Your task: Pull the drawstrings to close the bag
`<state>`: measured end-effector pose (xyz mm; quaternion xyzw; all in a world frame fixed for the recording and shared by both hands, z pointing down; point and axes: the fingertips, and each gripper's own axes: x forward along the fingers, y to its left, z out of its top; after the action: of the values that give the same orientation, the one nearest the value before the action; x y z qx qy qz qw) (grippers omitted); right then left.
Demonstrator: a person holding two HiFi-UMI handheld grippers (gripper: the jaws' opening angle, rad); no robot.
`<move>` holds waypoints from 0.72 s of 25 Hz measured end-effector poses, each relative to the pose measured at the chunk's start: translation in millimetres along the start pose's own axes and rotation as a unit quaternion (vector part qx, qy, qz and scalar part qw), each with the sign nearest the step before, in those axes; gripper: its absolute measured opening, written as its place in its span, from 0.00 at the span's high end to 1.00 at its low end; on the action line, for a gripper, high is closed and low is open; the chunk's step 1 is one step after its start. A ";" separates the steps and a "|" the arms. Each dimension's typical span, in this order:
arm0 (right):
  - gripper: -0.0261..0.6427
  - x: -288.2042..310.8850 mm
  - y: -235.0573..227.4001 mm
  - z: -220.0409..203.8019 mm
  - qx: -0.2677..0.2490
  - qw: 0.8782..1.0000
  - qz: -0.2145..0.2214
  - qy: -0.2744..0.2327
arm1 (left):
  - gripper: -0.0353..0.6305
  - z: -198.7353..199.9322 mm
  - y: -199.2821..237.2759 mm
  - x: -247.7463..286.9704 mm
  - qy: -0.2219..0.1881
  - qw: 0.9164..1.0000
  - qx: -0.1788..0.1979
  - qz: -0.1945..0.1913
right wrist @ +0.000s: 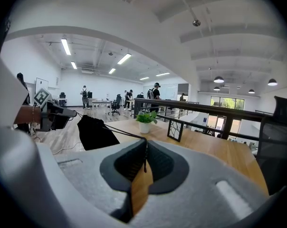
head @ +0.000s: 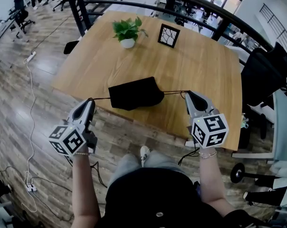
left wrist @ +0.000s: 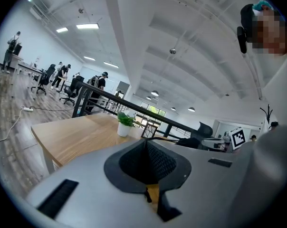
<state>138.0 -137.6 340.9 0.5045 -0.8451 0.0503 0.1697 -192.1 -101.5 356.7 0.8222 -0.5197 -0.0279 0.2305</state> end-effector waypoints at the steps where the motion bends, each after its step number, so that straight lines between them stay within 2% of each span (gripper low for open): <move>1: 0.94 0.2 -1.1 0.3 0.000 1.000 -0.001 0.000 | 0.93 0.3 1.0 -0.4 0.000 1.000 0.001 0.001; 18: 0.94 -0.3 -21.9 -0.8 0.009 1.000 -0.018 0.004 | 0.93 2.1 15.2 -3.5 -0.003 1.000 -0.002 0.019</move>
<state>157.4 -147.8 339.6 0.5207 -0.8348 0.0572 0.1697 -207.1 -104.6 360.4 0.8116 -0.5358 -0.0276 0.2313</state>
